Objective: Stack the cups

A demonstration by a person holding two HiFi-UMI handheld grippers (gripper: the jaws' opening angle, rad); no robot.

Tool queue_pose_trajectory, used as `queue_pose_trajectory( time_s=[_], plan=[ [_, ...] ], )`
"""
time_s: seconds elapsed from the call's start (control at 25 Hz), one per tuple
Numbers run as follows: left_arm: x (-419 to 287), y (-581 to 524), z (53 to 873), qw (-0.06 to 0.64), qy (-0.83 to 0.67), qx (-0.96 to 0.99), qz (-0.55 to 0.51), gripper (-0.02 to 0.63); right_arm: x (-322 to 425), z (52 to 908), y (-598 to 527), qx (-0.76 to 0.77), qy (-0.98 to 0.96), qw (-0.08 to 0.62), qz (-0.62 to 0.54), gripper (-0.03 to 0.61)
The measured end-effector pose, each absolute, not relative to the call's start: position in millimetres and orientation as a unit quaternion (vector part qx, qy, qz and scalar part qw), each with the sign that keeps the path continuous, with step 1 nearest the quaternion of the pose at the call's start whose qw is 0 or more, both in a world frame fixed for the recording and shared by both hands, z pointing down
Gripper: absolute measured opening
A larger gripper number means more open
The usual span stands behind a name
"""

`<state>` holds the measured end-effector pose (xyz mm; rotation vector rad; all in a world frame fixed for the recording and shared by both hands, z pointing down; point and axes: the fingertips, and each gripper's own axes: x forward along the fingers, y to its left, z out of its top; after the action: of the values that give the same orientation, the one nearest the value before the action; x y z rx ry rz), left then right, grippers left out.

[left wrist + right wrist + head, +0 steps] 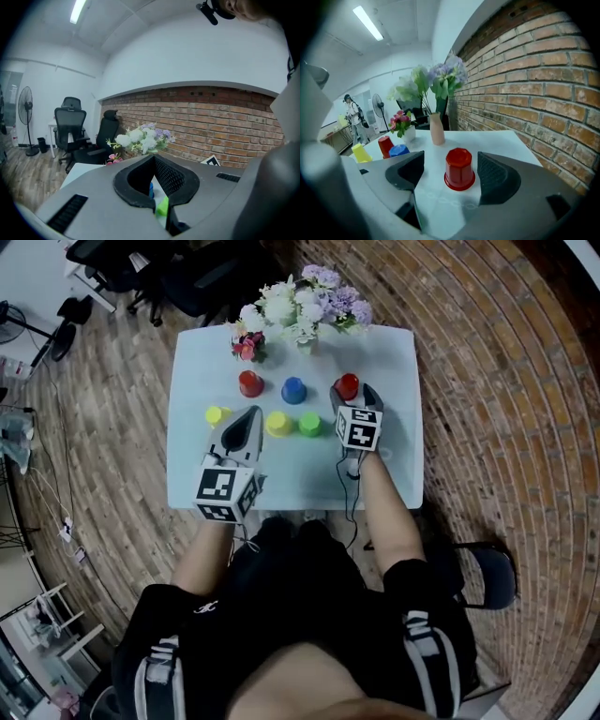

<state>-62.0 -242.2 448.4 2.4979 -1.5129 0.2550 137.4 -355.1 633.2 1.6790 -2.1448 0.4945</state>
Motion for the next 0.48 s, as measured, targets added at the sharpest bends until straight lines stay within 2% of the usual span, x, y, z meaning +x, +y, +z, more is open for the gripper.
queue_pose_trajectory(
  time_s=[0.32,0.48],
  plan=[
    [-71,-265,471,0.123,-0.520,0.839,0.100,0.003,145,684,-377,0.598,-0.740,0.229,0.208,0.327],
    [-71,-268,472,0.125,-0.522,0.838,0.102,0.003,149,676,-380,0.613,-0.733,0.232,0.178,0.230]
  ],
)
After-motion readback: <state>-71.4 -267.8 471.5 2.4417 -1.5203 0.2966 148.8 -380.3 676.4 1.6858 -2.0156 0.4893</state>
